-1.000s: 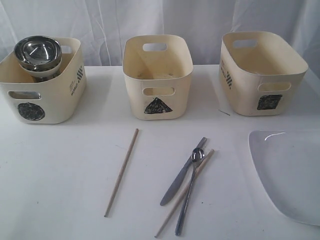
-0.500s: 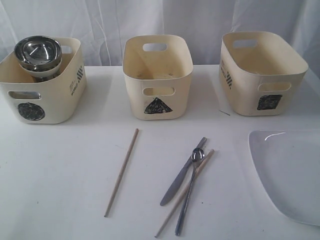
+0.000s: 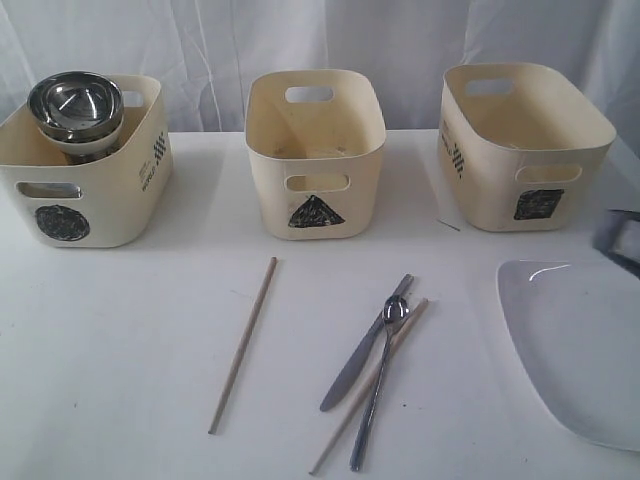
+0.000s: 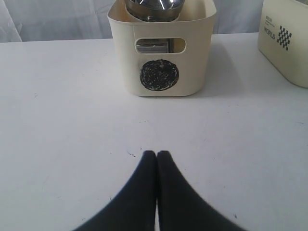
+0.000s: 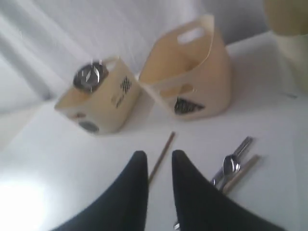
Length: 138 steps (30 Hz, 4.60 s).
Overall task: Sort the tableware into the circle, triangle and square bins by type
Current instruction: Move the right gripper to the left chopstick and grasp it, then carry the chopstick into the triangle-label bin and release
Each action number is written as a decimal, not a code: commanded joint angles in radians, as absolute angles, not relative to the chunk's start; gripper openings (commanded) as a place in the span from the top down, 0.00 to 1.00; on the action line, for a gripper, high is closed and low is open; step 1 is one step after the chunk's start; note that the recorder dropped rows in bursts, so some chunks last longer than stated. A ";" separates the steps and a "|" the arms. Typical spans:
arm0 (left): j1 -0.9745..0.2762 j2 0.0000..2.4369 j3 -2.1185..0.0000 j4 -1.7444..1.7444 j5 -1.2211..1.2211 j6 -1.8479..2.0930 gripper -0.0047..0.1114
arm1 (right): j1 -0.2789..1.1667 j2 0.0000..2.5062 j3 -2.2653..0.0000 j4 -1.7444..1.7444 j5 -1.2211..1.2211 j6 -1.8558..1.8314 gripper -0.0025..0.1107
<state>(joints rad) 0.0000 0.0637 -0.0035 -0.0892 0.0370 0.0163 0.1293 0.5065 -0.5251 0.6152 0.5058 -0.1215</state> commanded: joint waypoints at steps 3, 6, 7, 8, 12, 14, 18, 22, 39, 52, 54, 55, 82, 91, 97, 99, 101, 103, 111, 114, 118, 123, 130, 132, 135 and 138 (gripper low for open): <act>-0.002 0.059 0.000 -0.095 0.037 0.007 0.96 | 0.137 1.029 -0.790 0.663 0.730 -0.293 0.76; -0.002 0.059 0.000 -0.095 0.037 0.007 0.96 | 0.197 1.225 -0.886 0.606 0.698 -0.281 0.76; -0.002 0.059 0.000 -0.095 0.037 0.007 0.96 | 0.218 1.264 -0.907 0.582 0.682 -0.270 0.76; -0.002 0.059 0.000 -0.095 0.037 0.007 0.96 | 0.241 1.306 -0.933 0.545 0.667 -0.249 0.76; -0.002 0.059 0.000 -0.095 0.037 0.007 0.96 | 0.367 1.463 -1.021 0.314 0.649 -0.062 0.76; -0.002 0.059 0.000 -0.095 0.037 0.007 0.96 | 0.466 1.567 -1.091 0.099 0.689 0.181 0.76; -0.002 0.059 0.000 -0.095 0.037 0.007 0.96 | 0.640 1.740 -1.223 -0.335 0.830 0.680 0.76; -0.002 0.059 0.000 -0.095 0.037 0.007 0.96 | 0.762 1.842 -1.388 -0.387 0.865 0.789 0.76; -0.002 0.059 0.000 -0.095 0.037 0.007 0.96 | 0.749 2.102 -1.586 -0.235 0.799 0.902 0.48; -0.002 0.059 0.000 -0.095 0.037 0.007 0.96 | 0.728 2.168 -1.586 -0.183 0.738 0.953 0.55; -0.002 0.059 0.000 -0.095 0.037 0.007 0.96 | 0.728 2.184 -1.586 -0.167 0.726 0.953 0.55; -0.002 0.059 0.000 -0.095 0.037 0.007 0.96 | 0.728 2.190 -1.586 -0.161 0.721 0.953 0.55; -0.002 0.059 0.000 -0.095 0.037 0.007 0.96 | 0.727 2.040 -1.575 -0.232 0.733 0.532 0.98; -0.002 0.059 0.000 -0.095 0.037 0.007 0.96 | 0.629 1.754 -1.386 -0.296 0.528 0.641 0.98; -0.002 0.059 0.000 -0.095 0.037 0.007 0.96 | 0.485 1.644 -1.268 -0.290 0.291 0.754 0.98; -0.002 0.059 0.000 -0.095 0.037 0.007 0.96 | 0.438 1.637 -1.266 -0.288 0.208 0.789 0.98; -0.002 0.059 0.000 -0.095 0.037 0.007 0.96 | 0.390 1.639 -1.268 -0.285 0.105 0.839 0.98; -0.002 0.059 0.000 -0.095 0.037 0.007 0.96 | 0.353 1.656 -1.272 -0.285 0.008 0.895 0.98; -0.002 0.059 0.000 -0.095 0.037 0.007 0.96 | 0.280 1.803 -1.392 -0.285 -0.008 0.922 0.98; -0.002 0.059 0.000 -0.095 0.037 0.007 0.96 | 0.269 1.869 -1.453 -0.285 -0.006 0.922 0.98; -0.002 0.059 0.000 -0.095 0.037 0.007 0.96 | 0.267 1.948 -1.527 -0.285 0.000 0.915 0.97; -0.002 0.059 0.000 -0.095 0.037 0.007 0.96 | 0.267 2.000 -1.584 -0.289 0.000 0.845 0.76; -0.002 0.059 0.000 -0.095 0.037 0.007 0.96 | 0.267 1.974 -1.583 -0.289 0.115 0.786 0.71; -0.002 0.059 0.000 -0.095 0.037 0.007 0.96 | 0.267 1.950 -1.581 -0.302 0.173 0.751 0.72; -0.002 0.059 0.000 -0.095 0.037 0.007 0.96 | 0.267 1.906 -1.580 -0.311 0.318 0.686 0.73; -0.002 0.059 0.000 -0.095 0.037 0.007 0.96 | 0.268 1.833 -1.517 -0.311 0.452 0.616 0.73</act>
